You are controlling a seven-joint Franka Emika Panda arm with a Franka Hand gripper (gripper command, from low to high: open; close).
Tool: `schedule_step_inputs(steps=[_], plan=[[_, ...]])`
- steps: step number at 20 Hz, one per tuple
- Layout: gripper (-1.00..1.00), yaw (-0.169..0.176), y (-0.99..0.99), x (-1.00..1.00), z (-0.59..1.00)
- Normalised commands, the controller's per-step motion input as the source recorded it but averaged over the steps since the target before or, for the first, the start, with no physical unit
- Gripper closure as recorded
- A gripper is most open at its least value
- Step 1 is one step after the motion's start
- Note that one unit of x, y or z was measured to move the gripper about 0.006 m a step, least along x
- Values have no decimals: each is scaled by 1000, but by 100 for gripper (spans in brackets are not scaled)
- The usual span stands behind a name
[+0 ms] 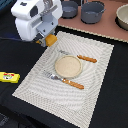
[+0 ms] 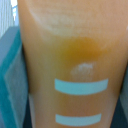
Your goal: Place the bread, butter, and milk from the table onto the serving area.
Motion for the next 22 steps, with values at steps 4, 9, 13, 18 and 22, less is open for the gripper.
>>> schedule_step_inputs(steps=[4,9,13,18,22], plan=[[100,-9,-153,931,446],[100,-13,-157,946,669],[100,-19,-136,931,460],[100,-45,-159,912,213],[100,-43,-117,946,195]])
